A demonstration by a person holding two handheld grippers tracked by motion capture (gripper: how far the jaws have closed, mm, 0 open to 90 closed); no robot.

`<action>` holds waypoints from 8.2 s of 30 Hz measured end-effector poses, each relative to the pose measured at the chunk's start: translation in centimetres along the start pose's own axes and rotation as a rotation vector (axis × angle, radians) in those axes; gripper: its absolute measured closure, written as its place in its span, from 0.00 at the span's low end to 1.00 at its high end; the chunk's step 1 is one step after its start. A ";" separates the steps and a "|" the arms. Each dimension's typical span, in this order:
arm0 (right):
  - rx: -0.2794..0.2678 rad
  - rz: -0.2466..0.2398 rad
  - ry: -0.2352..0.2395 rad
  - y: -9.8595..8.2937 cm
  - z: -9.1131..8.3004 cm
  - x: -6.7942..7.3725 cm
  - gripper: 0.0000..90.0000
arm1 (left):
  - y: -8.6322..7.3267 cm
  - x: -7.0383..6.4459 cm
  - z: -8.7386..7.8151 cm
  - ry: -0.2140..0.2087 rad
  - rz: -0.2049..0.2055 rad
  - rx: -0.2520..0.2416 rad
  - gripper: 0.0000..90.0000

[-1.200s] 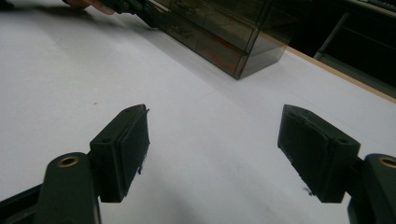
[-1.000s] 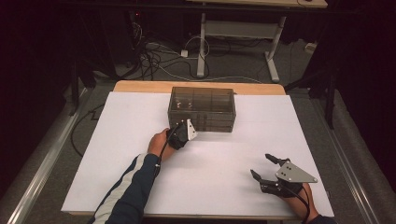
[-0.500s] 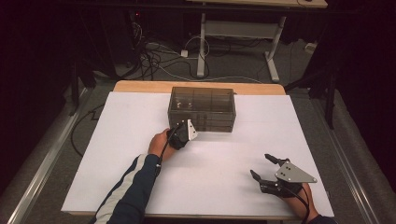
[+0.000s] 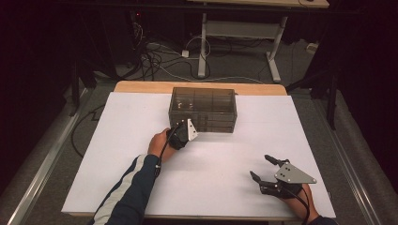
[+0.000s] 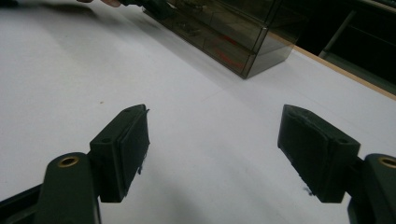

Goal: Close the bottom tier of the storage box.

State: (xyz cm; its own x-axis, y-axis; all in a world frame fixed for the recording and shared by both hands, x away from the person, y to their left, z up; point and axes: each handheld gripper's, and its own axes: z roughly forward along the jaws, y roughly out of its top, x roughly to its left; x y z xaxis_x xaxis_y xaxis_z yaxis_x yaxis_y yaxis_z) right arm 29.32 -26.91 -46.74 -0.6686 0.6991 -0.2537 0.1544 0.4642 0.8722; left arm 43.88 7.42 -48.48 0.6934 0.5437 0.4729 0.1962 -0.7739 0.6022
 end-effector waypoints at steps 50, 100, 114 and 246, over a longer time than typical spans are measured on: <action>0.016 -0.002 0.006 0.0 0.3 0.2 0.28 | 0.3 0.1 -5.0 0.013 -0.116 -0.251 0.52; 0.023 0.000 0.016 0.4 0.3 0.7 0.22 | 0.0 -2.3 -8.7 -0.026 -0.074 -0.335 0.19; 0.025 -0.006 0.010 0.6 0.3 0.9 0.22 | -0.3 -2.5 -9.7 -0.032 -0.069 -0.350 0.19; 0.048 -0.039 0.020 0.7 0.4 1.9 0.22 | -14.7 -2.7 -15.1 -0.032 -0.233 -0.155 0.19</action>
State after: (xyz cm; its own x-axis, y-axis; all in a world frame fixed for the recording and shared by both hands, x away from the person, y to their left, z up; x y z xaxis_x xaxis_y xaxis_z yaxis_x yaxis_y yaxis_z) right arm 28.43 -25.04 -46.82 -0.6888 0.6692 -0.2788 0.1623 0.5172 0.8403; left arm 28.63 22.23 -48.93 0.6641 0.6886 0.2912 0.2459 -0.5690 0.7847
